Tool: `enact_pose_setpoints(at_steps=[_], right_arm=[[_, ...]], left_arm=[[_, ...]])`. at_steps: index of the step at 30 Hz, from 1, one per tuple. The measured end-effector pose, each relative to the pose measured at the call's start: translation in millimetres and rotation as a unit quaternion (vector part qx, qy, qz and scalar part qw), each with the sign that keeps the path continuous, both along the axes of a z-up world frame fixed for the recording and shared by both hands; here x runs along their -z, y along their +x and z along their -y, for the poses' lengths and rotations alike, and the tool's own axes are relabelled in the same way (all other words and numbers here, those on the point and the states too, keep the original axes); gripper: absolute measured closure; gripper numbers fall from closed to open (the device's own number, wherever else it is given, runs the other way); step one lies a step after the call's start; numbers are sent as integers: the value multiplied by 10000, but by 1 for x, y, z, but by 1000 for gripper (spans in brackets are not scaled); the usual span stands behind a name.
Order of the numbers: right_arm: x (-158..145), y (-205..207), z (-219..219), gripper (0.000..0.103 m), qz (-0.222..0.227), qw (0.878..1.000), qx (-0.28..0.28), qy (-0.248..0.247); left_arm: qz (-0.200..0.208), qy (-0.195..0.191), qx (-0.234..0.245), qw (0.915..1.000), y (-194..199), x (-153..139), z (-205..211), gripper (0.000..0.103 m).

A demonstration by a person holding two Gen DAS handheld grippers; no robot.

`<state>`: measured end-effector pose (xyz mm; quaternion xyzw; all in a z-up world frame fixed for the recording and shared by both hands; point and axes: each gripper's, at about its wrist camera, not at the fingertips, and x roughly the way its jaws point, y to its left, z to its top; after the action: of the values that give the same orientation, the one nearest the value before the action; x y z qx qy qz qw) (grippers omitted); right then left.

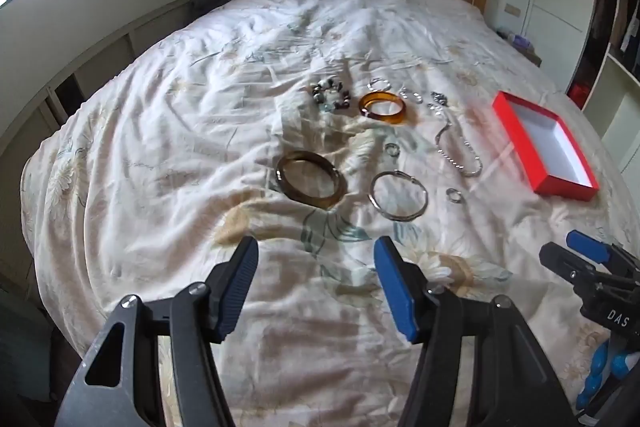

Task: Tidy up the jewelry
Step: 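Move left tool to the dark brown bangle while right tool approaches the pearl necklace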

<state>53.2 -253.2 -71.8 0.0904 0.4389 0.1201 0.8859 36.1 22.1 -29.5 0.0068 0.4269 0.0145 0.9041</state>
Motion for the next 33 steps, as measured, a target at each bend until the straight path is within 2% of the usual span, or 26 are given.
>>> enact_pose_setpoints(at_steps=[4, 6, 22, 24, 33], right_arm=[[3, -2, -13, 38, -117, 9998, -122, 50], [6, 1, -16, 47, -159, 9997, -144, 78], [26, 45, -21, 61, -426, 9976, -529, 151], [28, 48, -23, 67, -446, 9971, -591, 166], [38, 60, -18, 70, -542, 9961, -645, 273]], left_arm=[[-161, -30, -102, 9998, 14, 9, -6, 45], [-209, -74, -153, 9996, 19, 12, -11, 45], [-533, -249, -346, 9977, 58, 40, -23, 46], [-564, -247, -378, 9974, 61, 43, -23, 46], [-686, -273, -534, 9958, 72, 51, -29, 50]])
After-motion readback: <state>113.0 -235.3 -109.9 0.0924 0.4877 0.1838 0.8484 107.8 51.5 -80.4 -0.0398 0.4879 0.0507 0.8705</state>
